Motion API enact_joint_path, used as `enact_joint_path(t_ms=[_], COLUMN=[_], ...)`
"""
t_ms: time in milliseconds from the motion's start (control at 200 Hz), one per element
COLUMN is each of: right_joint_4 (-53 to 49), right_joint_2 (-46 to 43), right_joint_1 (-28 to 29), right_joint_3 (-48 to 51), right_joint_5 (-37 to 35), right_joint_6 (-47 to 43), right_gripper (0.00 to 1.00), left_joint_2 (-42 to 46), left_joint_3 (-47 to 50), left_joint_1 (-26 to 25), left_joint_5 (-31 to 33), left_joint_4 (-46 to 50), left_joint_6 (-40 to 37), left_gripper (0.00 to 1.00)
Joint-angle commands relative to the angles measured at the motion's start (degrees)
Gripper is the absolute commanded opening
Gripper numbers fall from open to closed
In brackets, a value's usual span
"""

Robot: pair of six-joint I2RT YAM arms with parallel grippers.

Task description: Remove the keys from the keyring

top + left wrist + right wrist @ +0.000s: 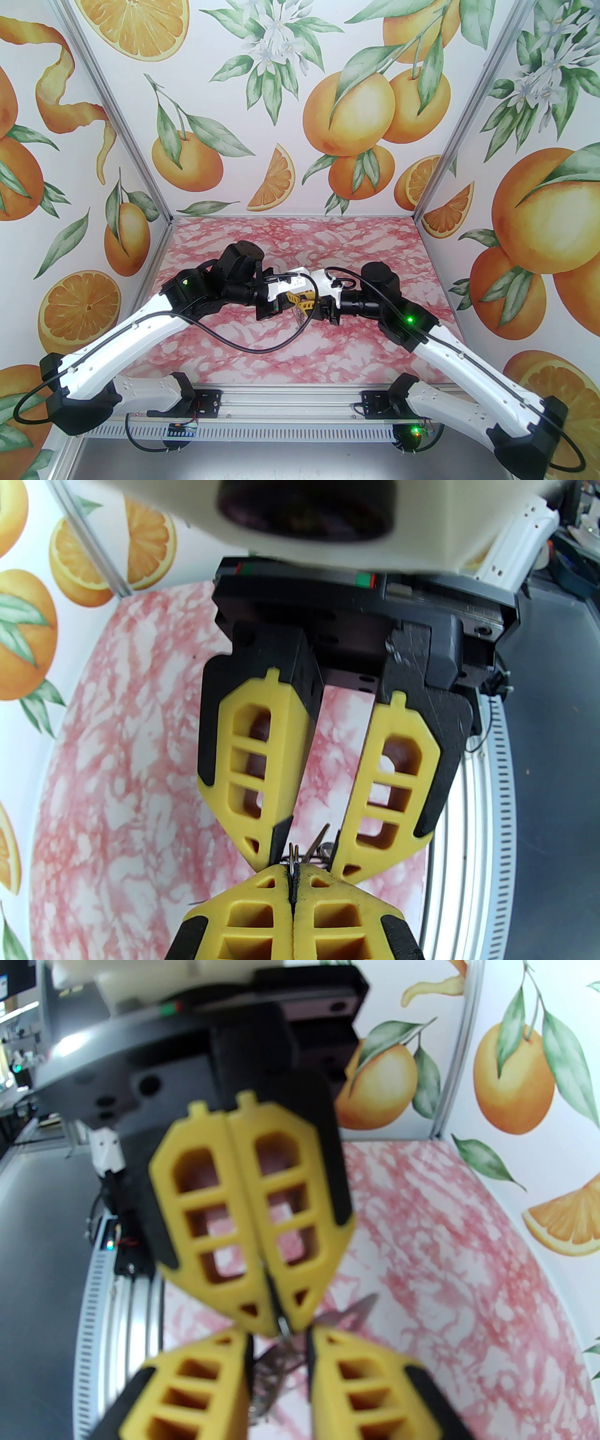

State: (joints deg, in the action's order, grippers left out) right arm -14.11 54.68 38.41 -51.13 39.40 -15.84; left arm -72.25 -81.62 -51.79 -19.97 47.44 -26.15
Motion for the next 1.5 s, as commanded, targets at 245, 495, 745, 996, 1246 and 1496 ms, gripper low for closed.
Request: enact_joint_path(t_ms=[245, 495, 745, 996, 1246, 1496], right_joint_4=[-2.4, -0.9, 1.3, 7.8, 16.3, 27.6], right_joint_2=[1.0, 0.8, -0.5, -4.4, -7.4, -7.4], right_joint_1=[-1.0, -1.0, -0.9, -2.6, -5.2, -5.4], right_joint_3=[-3.8, -4.0, -2.3, 1.9, 7.1, 9.7], right_joint_5=[0.6, 1.0, -1.1, -0.3, 3.8, 6.9], right_joint_6=[-1.6, -1.3, -0.3, 3.8, 11.3, 17.3], right_gripper=[0.13, 0.05, 0.0, 0.0, 0.0, 0.0], left_joint_2=[1.4, 1.1, 3.4, 9.0, 14.6, 16.2], left_joint_3=[-2.1, -2.8, -0.5, 4.4, 15.8, 26.7], left_joint_1=[-0.2, -0.2, -0.2, 2.5, 7.3, 8.1], left_joint_5=[-1.8, -2.9, -3.1, -5.0, -16.0, -20.8], left_joint_4=[-0.3, -0.2, -3.5, -12.1, -28.2, -46.2], left_joint_6=[-1.8, -1.8, -1.6, 1.2, 8.4, 14.4], left_gripper=[0.0, 0.0, 0.0, 0.22, 0.29, 0.31])
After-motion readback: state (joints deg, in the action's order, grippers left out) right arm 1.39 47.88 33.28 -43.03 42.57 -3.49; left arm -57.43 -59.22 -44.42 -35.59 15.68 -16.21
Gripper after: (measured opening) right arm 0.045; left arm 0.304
